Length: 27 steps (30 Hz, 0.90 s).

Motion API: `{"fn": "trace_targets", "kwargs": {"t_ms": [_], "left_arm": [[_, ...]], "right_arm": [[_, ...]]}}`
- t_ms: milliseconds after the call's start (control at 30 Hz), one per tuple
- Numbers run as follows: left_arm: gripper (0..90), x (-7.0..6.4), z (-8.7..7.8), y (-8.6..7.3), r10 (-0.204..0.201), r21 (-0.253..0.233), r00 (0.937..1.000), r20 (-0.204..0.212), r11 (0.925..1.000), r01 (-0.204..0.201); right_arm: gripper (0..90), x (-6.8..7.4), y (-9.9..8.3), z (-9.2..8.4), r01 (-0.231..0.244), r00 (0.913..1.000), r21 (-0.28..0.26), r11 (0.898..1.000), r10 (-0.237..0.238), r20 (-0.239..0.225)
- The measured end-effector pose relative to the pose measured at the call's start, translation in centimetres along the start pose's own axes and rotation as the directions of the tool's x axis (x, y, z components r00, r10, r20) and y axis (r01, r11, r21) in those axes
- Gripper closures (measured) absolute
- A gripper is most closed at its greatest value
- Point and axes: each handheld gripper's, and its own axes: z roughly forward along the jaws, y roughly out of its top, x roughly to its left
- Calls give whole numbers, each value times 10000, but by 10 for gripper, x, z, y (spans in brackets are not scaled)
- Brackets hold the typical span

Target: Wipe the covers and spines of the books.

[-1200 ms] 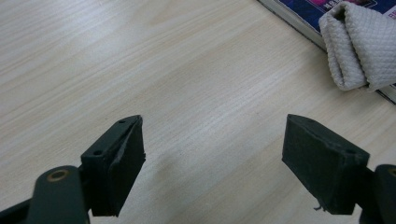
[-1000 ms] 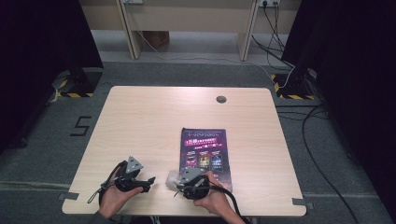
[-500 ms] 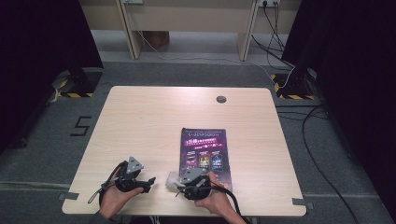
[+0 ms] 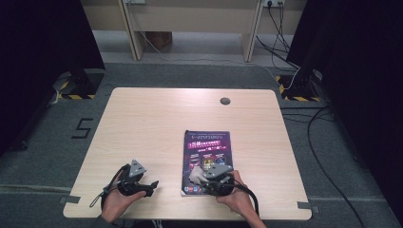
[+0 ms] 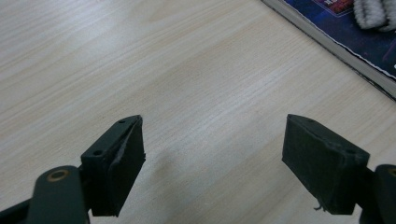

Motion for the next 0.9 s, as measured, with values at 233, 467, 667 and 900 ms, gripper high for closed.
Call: {"fn": "trace_targets", "kwargs": {"t_ms": [233, 467, 667, 900], "left_arm": [[202, 0, 0, 0, 26, 38, 10000, 14, 10000, -26], [202, -1, 0, -1, 63, 63, 10000, 46, 10000, -64], [202, -1, 1, 0, 40, 43, 10000, 50, 10000, -40], [202, -2, 1, 0, 2, 11, 10000, 94, 10000, -2]], "right_arm": [[703, 13, -6, -6, 370, 9989, -28, 9993, -371, -289], [706, 7, -16, -15, 216, 9997, 19, 9998, -215, -125], [706, -11, -35, -32, -352, 9981, 21, 9994, 350, 504], [702, -15, -51, -46, -699, 9944, -17, 9976, 698, 792]]}}
